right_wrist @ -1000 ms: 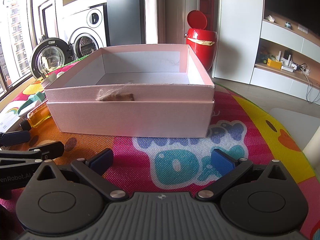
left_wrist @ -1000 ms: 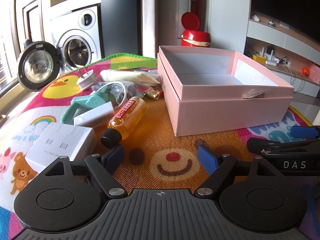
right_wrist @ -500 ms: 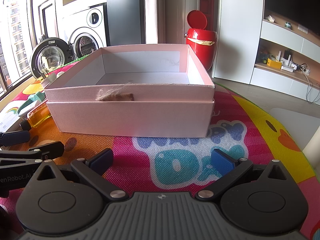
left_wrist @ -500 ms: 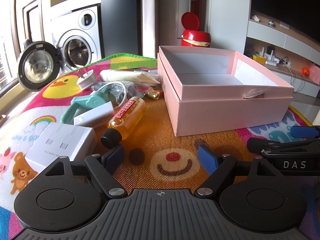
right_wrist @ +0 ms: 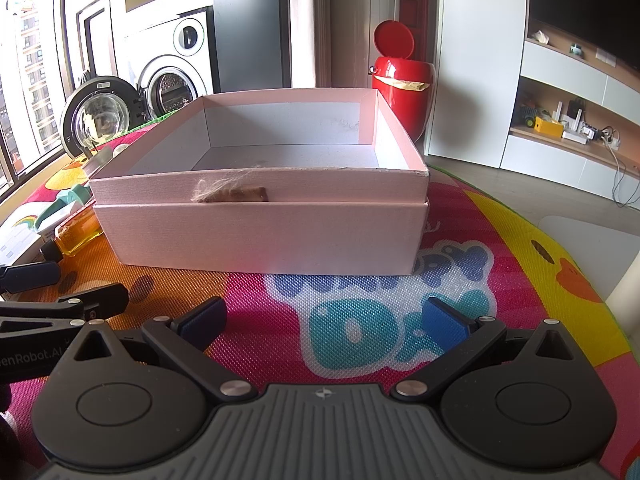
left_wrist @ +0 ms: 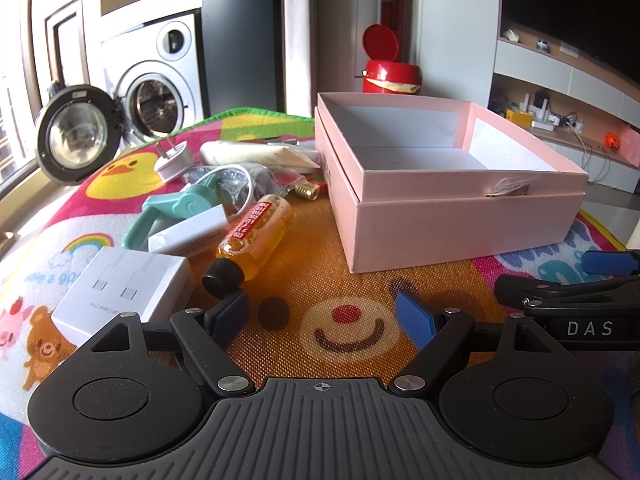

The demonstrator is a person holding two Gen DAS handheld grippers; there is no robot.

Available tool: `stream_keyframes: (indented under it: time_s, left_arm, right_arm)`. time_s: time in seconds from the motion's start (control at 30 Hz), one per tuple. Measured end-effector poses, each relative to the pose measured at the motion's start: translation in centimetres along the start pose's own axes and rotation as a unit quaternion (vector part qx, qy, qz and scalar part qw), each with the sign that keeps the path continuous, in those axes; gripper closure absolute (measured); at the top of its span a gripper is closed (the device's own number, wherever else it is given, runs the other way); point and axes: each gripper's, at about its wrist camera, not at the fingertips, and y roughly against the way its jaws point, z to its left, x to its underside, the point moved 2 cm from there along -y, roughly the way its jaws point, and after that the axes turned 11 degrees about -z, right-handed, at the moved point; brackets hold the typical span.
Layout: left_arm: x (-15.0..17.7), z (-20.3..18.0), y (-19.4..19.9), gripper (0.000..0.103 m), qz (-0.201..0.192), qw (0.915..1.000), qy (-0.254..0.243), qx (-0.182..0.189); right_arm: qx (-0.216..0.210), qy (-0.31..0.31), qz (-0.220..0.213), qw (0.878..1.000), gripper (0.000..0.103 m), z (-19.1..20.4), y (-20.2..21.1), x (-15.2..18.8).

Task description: Organize rigid objects

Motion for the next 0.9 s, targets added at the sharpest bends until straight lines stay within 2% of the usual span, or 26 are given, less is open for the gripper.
stream_keyframes:
  time_s: [0.2, 0.27, 0.33, 0.5, 0.57, 0.67, 0.8, 0.87, 0.9]
  left_arm:
    - [0.0, -0.1, 0.1, 0.021, -0.001, 1.0000, 0.001, 0.003]
    - [-0.1, 0.1, 0.4, 0.036, -0.006, 0.9998, 0.005, 0.018]
    - [-0.3, 0.4, 0.7, 0.046, -0.007, 0.9994, 0.009, 0.032]
    - [-0.9, 2.8, 3.5, 0.047, -0.025, 0.9970, 0.032, 0.066]
    - [-1.2, 4.1, 5.0, 0.047, -0.044, 0.9969, 0.027, 0.059]
    - [-1.6, 7.2, 6.7, 0.047, -0.069, 0.9966, 0.033, 0.029]
    - [-1.9, 11.9, 6.6, 0.047, -0.070, 0.9950, 0.067, -0.027]
    - [-2.0, 13.9, 6.5, 0.047, -0.079, 0.9917, 0.098, -0.025]
    - [-2.0, 14.5, 6.4, 0.047, -0.081, 0.9905, 0.111, -0.007]
  right_arm:
    - [-0.006, 0.003, 0.011, 1.000, 0.000, 0.0, -0.2, 0.0]
    - [-0.017, 0.004, 0.032, 0.999, 0.000, -0.3, -0.5, -0.8]
    - [-0.017, 0.011, 0.043, 0.999, 0.000, -0.3, -0.7, -0.9]
    - [-0.016, 0.014, 0.052, 0.998, 0.000, -0.1, -0.8, -1.1]
    - [-0.018, 0.016, 0.051, 0.998, 0.000, -0.2, -0.8, -1.1]
    - [-0.022, 0.018, 0.048, 0.998, 0.000, -0.1, -0.7, -1.0]
    - [-0.060, 0.036, 0.047, 0.996, 0.002, 0.8, 0.1, -1.0]
    - [-0.086, 0.039, 0.040, 0.995, 0.008, 1.8, 0.7, -1.0]
    - [-0.103, 0.040, 0.032, 0.993, 0.009, 2.6, 1.3, -1.1]
